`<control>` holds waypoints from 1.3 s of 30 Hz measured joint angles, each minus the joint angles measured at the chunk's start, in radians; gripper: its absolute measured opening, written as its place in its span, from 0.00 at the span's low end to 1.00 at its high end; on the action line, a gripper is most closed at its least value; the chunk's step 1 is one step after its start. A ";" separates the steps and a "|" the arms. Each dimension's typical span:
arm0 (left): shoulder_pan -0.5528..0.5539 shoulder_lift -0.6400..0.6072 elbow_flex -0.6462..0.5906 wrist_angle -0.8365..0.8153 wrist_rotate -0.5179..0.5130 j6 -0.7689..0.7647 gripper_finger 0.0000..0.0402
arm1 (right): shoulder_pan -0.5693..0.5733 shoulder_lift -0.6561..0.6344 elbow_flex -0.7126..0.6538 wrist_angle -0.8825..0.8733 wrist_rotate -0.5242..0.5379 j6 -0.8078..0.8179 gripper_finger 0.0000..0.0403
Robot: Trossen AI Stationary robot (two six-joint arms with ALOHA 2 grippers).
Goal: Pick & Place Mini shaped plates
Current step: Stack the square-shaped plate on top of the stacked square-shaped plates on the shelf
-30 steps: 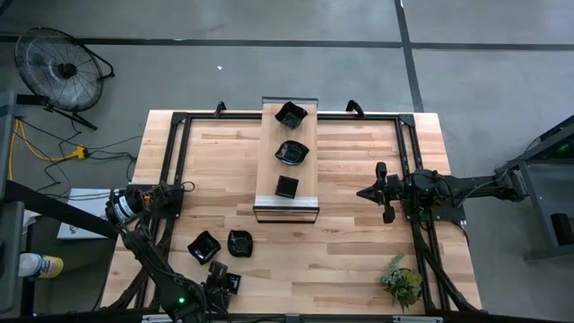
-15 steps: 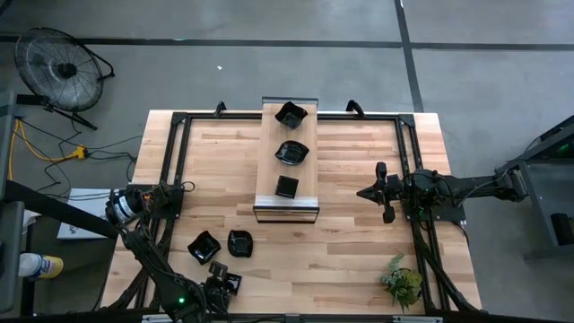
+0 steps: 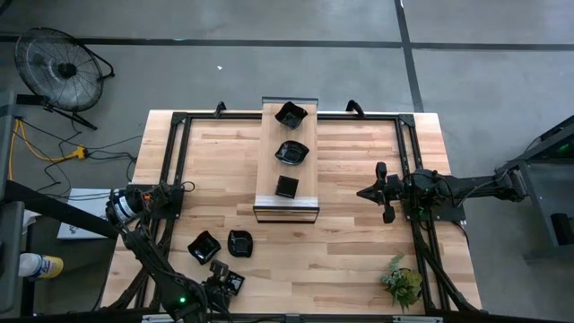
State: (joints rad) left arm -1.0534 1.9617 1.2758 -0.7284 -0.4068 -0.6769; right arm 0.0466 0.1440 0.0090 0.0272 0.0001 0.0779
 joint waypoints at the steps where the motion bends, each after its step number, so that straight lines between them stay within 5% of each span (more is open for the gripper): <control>1: 0.000 0.000 0.000 0.000 0.000 0.000 0.02 | 0.000 0.000 0.000 0.000 0.000 0.000 0.01; 39: 0.050 0.001 0.273 -0.408 -0.142 0.057 0.01 | 0.000 0.000 0.000 0.000 0.000 0.000 0.01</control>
State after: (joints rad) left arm -1.0037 1.9625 1.5484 -1.1360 -0.5485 -0.6201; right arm 0.0464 0.1436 0.0090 0.0272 0.0002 0.0780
